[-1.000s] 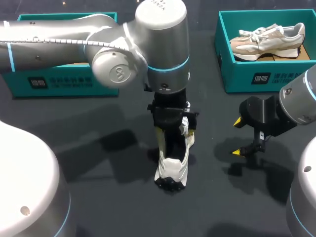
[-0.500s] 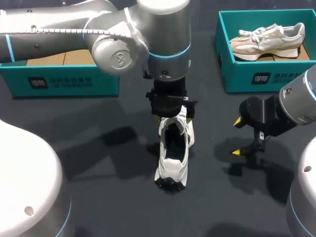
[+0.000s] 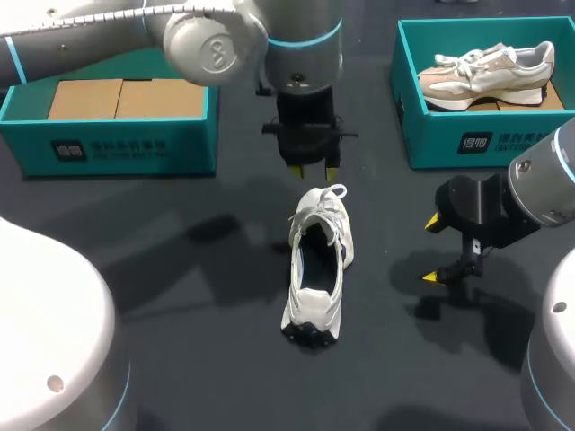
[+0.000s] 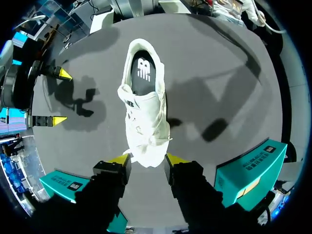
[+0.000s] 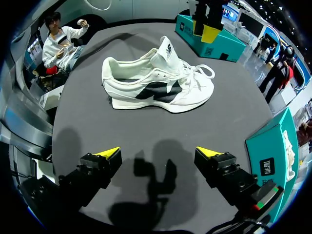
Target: Take the shoe out of the shoebox, open the shoe tongue, remove and reinsert the insole, then place the shoe into the shoebox
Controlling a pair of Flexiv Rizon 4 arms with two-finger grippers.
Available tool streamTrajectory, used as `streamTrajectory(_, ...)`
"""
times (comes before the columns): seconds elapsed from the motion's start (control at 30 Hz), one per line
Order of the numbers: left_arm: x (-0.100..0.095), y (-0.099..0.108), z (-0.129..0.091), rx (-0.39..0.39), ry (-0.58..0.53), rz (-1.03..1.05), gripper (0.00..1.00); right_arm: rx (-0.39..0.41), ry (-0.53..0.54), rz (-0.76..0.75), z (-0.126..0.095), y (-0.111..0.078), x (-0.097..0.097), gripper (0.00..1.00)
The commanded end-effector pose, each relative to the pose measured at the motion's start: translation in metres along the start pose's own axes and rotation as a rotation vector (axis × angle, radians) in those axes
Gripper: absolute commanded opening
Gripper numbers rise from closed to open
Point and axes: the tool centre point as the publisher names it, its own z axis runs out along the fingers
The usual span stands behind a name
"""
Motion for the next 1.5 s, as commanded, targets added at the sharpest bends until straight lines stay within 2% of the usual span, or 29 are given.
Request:
streamTrajectory(0.03, -0.008, 0.003, -0.002, 0.009, 0.010, 0.008, 0.40, 0.001, -0.003, -0.001, 0.000, 0.000, 0.002, 1.00)
streamTrajectory(0.23, -0.020, -0.010, 0.007, 0.018, 0.008, 0.032, 0.40, 0.001, -0.003, -0.001, 0.000, 0.000, 0.002, 1.00)
streamTrajectory(0.37, -0.023, -0.015, 0.015, 0.026, -0.001, 0.029, 0.33, 0.001, -0.003, -0.001, 0.000, 0.000, 0.002, 1.00)
streamTrajectory(0.53, -0.025, -0.015, 0.017, 0.035, -0.008, 0.028, 0.31, 0.001, -0.003, -0.001, 0.000, 0.000, 0.002, 1.00)
streamTrajectory(0.83, -0.018, -0.046, 0.028, 0.041, -0.033, 0.044, 0.29, 0.001, -0.003, -0.001, 0.000, 0.000, 0.002, 1.00)
streamTrajectory(1.13, -0.005, -0.067, 0.043, 0.070, -0.062, 0.020, 0.31, 0.001, -0.003, -0.001, 0.000, 0.000, 0.002, 1.00)
streamTrajectory(1.5, -0.001, -0.084, 0.049, 0.080, -0.084, -0.006, 0.29, 0.001, -0.003, -0.001, 0.000, 0.000, 0.002, 1.00)
